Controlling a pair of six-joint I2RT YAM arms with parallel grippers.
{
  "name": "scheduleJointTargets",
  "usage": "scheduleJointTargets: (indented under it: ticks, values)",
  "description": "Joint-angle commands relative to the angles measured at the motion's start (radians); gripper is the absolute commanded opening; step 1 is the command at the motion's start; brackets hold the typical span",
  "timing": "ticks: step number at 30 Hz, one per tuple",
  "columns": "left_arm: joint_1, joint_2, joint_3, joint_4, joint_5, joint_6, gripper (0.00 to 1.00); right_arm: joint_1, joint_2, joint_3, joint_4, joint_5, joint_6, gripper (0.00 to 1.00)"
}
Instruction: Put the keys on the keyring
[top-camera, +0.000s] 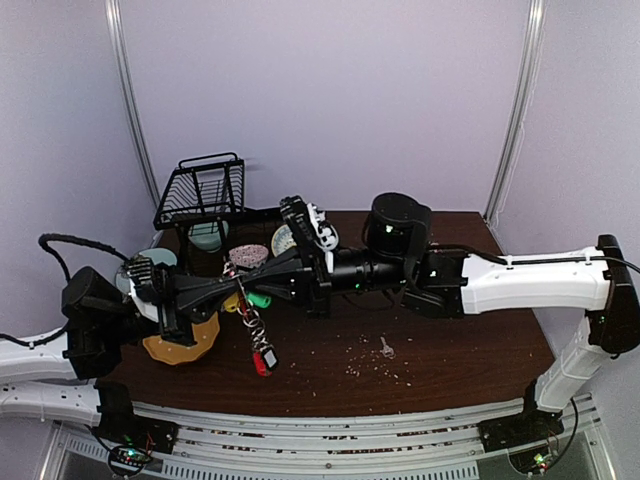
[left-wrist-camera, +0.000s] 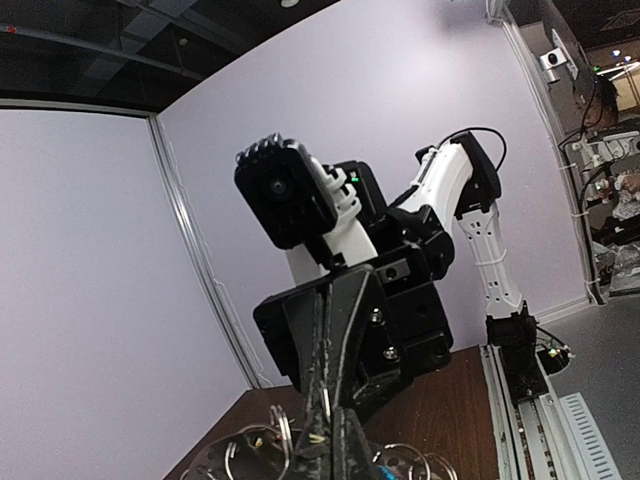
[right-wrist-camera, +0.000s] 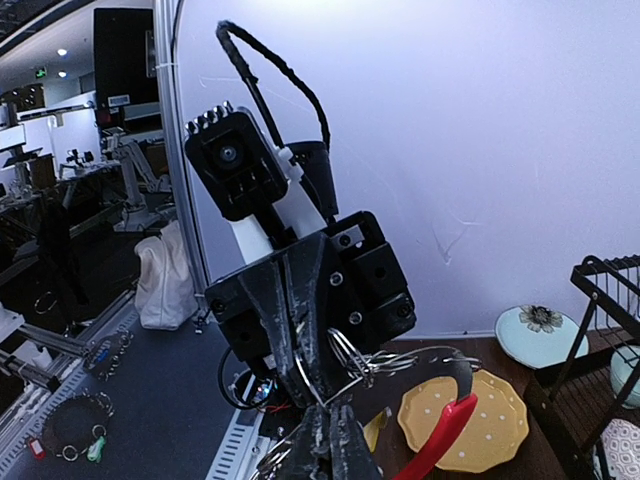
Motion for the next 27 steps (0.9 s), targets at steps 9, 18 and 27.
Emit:
scheduleJointTargets:
  ticks: [9, 18, 27]
  values:
    - [-0.001, 0.035, 0.109, -0.129, -0.033, 0.039, 0.16, 0.006, -0.159, 0.168, -0.693, 0.358, -0.327, 0.0]
    - [-0.001, 0.158, 0.262, -0.388, -0.034, 0.094, 0.21, 0.041, -0.039, 0.442, -1.049, 0.596, -0.421, 0.0]
    - [-0.001, 0.187, 0.28, -0.408, -0.1, 0.067, 0.2, 0.086, 0.016, 0.537, -1.111, 0.658, -0.464, 0.0]
